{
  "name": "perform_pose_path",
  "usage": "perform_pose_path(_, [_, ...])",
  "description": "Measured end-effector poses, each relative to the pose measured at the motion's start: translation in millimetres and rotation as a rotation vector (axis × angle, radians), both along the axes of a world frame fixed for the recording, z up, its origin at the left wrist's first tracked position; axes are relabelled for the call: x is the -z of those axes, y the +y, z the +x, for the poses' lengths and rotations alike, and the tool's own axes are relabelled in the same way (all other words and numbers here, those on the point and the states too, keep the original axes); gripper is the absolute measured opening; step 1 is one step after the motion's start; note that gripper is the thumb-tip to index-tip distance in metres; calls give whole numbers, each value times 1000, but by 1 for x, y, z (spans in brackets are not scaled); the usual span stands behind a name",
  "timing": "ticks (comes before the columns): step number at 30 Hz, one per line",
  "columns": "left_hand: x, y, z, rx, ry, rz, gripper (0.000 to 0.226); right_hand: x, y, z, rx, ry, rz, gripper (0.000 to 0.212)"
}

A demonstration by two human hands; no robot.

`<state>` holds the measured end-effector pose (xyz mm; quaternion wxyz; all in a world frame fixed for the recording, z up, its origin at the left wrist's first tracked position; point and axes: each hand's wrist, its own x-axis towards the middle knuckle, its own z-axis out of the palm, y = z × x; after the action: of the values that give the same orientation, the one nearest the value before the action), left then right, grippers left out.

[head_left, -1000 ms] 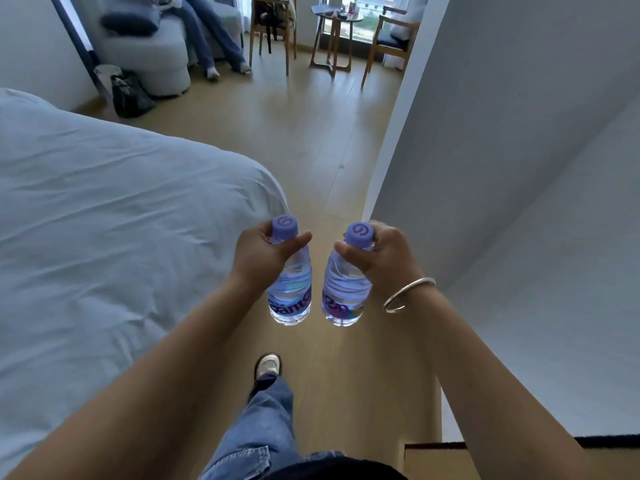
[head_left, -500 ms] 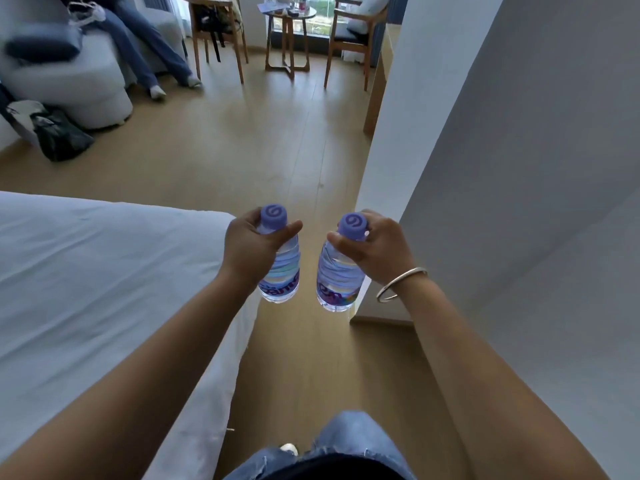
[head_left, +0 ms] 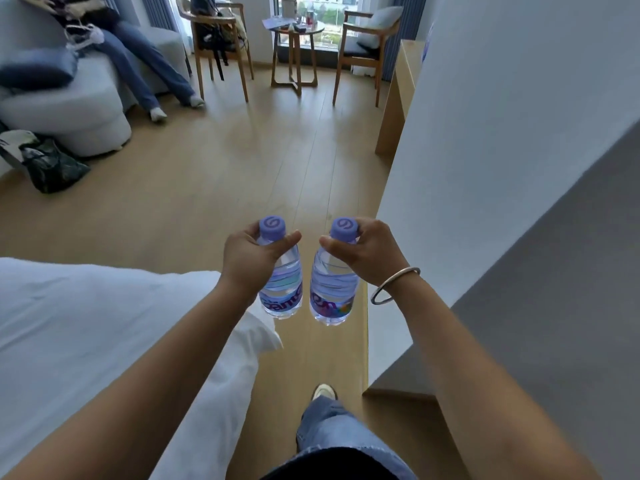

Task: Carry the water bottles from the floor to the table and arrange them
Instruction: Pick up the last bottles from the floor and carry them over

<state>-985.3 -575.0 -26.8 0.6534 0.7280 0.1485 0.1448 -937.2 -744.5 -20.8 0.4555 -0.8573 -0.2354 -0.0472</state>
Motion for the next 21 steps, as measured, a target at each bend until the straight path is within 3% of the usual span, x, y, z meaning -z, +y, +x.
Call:
perform_pose_path(8, [-10, 6, 139, -10, -51, -58, 16, -11, 7, 144, 35, -29, -1, 27])
perform_pose_path(21, [22, 18, 337, 87, 40, -145, 13, 12, 17, 312, 92, 35, -32, 33])
